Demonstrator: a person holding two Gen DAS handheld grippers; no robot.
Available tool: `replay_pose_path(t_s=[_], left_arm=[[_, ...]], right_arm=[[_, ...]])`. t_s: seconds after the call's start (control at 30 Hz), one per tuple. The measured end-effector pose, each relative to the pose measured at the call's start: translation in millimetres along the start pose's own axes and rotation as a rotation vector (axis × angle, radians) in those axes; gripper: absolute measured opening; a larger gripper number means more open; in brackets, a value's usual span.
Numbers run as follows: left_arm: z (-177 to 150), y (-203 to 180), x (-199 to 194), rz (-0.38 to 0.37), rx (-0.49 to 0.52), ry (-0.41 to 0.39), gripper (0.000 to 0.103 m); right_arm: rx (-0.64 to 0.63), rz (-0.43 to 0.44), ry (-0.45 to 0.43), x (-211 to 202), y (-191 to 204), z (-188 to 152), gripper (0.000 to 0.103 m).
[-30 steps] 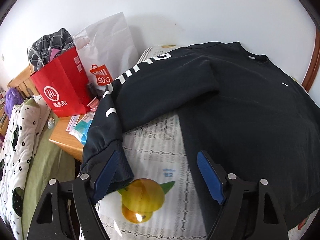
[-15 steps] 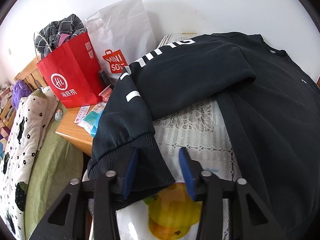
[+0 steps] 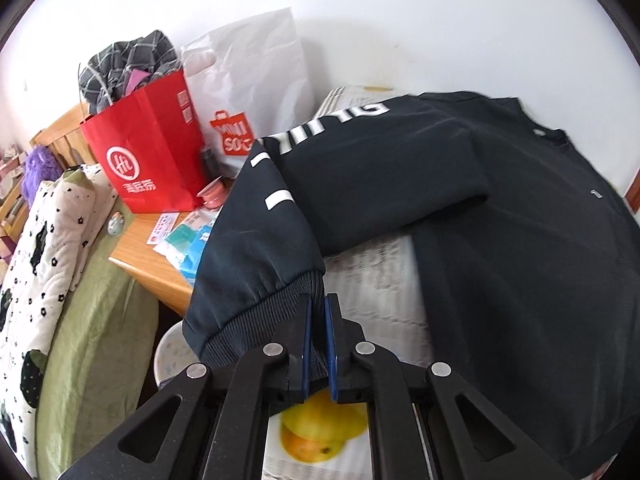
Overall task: Fold small clothes
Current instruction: 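Lower the left tool to the lettered sleeve cuff and close on it, then fold the lettered sleeve across the sweatshirt body with the left tool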
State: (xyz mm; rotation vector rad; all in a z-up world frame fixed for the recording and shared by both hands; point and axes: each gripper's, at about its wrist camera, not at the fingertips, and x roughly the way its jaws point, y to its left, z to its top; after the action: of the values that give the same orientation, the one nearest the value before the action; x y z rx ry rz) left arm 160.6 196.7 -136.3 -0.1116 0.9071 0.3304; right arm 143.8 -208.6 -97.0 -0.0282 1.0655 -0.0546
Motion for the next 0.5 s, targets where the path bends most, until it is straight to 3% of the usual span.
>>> replay_pose_path(t_s=[0.5], left_arm=[[31, -112, -51, -0.168, 0.105, -0.058, 0.006]], right_arm=[[0.128, 0.018, -0.031, -10, -93, -5, 0.103]])
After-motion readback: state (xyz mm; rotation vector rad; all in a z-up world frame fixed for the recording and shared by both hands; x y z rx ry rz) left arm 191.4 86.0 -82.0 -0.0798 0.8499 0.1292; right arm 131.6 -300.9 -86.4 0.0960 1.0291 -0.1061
